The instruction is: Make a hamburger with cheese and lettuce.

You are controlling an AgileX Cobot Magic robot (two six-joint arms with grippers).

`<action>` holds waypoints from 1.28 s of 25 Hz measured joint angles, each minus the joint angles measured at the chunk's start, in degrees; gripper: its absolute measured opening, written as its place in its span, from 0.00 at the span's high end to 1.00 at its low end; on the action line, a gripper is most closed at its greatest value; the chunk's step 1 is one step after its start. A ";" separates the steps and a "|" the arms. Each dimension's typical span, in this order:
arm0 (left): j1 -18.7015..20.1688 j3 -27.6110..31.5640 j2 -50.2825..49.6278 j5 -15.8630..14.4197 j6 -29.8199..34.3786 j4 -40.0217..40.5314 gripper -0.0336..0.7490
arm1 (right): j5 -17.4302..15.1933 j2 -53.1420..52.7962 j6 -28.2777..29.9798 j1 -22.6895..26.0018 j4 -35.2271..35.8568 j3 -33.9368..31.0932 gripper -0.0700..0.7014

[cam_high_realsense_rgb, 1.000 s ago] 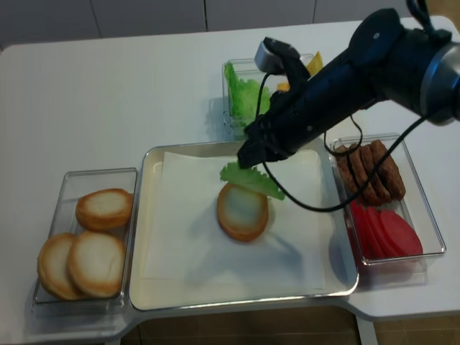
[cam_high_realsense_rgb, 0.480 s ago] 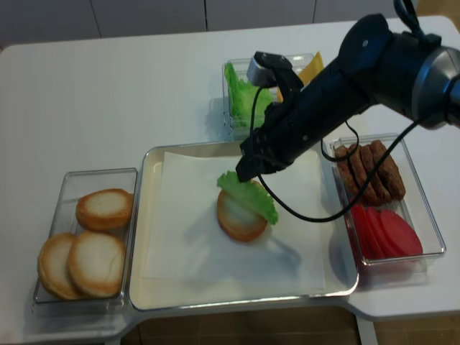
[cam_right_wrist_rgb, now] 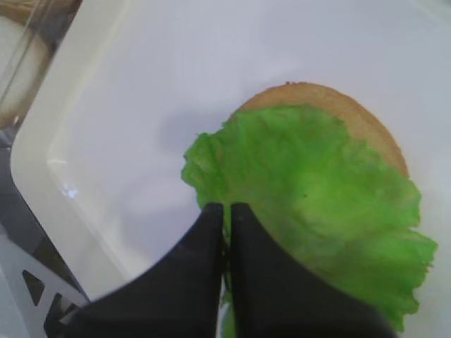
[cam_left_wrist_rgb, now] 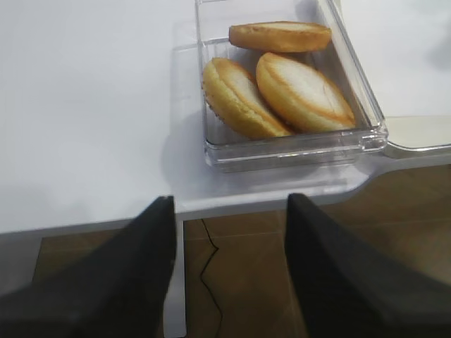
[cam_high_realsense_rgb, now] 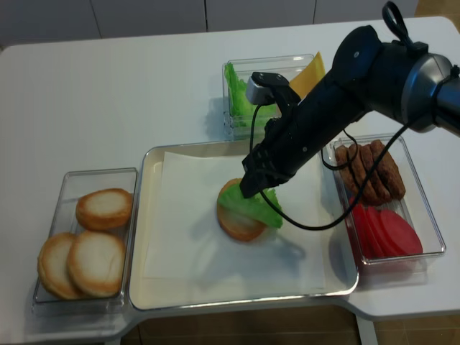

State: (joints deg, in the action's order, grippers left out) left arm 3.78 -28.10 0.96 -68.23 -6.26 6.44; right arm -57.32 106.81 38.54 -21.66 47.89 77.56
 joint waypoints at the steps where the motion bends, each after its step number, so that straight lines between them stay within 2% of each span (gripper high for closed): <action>1: 0.00 0.00 0.00 0.00 0.00 0.00 0.48 | 0.00 0.12 0.00 0.00 -0.44 0.00 0.86; 5: 0.00 0.00 0.00 0.00 0.00 0.00 0.48 | 0.47 0.37 0.00 0.00 -0.22 0.00 0.86; 14: 0.00 0.00 0.00 0.00 0.00 0.00 0.48 | 3.81 0.37 0.10 0.00 3.80 0.00 0.86; 21: 0.00 0.00 0.00 0.00 0.00 0.00 0.48 | 2.08 0.37 0.10 0.00 4.04 0.00 0.85; 24: 0.00 0.00 0.00 0.00 0.00 0.00 0.48 | 1.95 0.37 0.10 0.00 4.04 0.00 0.75; 30: 0.00 0.00 0.00 0.00 0.00 0.00 0.48 | 1.95 0.37 0.10 0.00 4.04 0.00 0.37; 32: 0.00 0.00 0.00 0.00 0.00 0.00 0.48 | 2.07 0.37 0.10 0.00 4.04 0.00 0.33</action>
State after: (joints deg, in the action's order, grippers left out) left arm 3.78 -28.10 0.96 -68.23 -6.26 6.44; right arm -55.25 107.18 38.64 -21.66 51.92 77.56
